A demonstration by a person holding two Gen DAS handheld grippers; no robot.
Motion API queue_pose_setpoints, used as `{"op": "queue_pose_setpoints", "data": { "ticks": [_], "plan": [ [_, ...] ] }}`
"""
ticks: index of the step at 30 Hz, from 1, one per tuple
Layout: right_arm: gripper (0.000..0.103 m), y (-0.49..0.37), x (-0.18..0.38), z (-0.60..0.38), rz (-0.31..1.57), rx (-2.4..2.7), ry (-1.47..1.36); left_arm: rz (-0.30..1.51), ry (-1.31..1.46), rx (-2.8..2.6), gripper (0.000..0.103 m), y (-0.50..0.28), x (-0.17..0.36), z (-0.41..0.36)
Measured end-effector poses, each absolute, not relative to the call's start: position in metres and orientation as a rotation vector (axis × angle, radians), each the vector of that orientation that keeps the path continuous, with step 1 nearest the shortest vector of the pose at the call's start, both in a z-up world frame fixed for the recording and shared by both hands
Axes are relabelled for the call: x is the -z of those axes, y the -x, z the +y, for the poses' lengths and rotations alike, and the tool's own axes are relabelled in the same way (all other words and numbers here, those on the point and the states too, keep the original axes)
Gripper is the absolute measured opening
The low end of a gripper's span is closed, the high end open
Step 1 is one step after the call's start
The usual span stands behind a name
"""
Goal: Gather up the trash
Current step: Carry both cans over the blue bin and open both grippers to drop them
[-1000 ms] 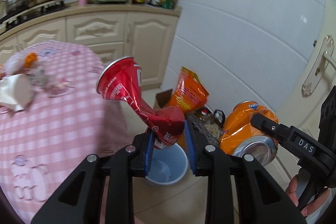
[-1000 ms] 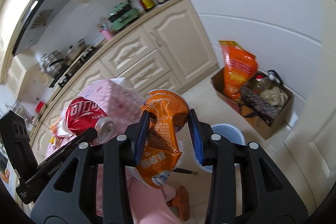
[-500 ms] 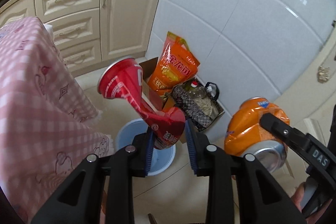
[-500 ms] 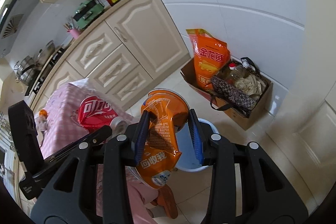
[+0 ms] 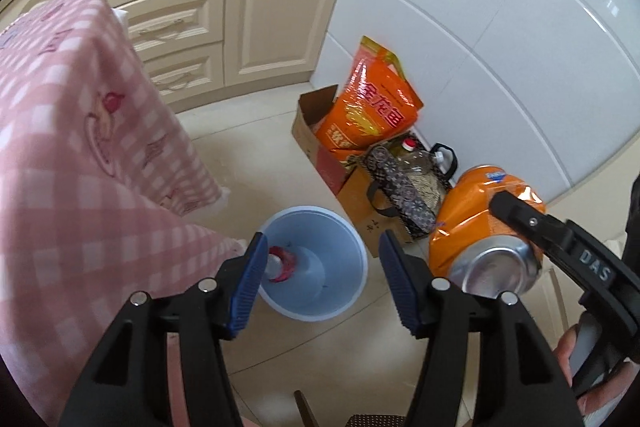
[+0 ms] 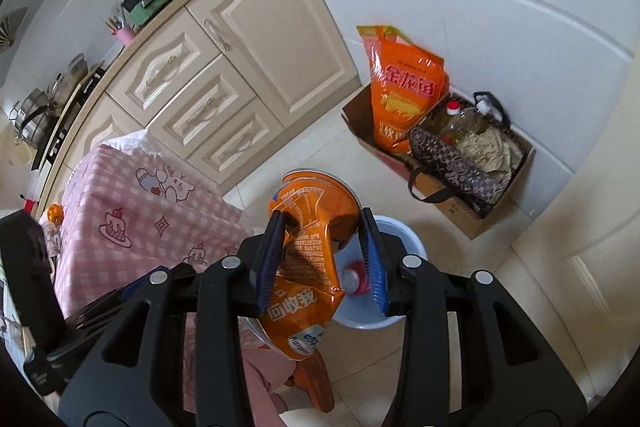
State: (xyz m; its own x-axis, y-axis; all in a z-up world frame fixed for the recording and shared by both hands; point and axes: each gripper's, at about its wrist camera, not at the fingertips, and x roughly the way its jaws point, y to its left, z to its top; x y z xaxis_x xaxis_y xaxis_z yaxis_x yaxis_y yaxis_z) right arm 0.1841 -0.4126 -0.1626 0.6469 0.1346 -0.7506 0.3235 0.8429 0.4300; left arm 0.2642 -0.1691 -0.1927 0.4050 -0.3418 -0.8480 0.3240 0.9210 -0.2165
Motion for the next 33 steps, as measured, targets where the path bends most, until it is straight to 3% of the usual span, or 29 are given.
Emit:
{"op": "queue_pose_setpoints", "data": {
  "ticks": [3, 4, 18, 33],
  "plan": [
    [0.068, -0.19, 0.165, -0.409, 0.881, 0.105, -0.598, 1.072, 0.021, 0.412, 0.057, -0.264, 0.192, -0.163],
    [0.07, -0.19, 0.164, -0.409, 0.877, 0.113, -0.593, 1.068, 0.019, 0.403, 0.057, -0.264, 0.191, -0.16],
    [0.07, -0.175, 0.166, -0.402, 0.924, 0.124, -0.557, 1.064, 0.01, 0.388, 0.057, -0.256, 0.186, -0.156],
    [0.07, -0.131, 0.13, -0.383, 0.862, 0.115, -0.496, 0.973, 0.0, 0.429, 0.057, -0.216, 0.147, -0.156]
  ]
}}
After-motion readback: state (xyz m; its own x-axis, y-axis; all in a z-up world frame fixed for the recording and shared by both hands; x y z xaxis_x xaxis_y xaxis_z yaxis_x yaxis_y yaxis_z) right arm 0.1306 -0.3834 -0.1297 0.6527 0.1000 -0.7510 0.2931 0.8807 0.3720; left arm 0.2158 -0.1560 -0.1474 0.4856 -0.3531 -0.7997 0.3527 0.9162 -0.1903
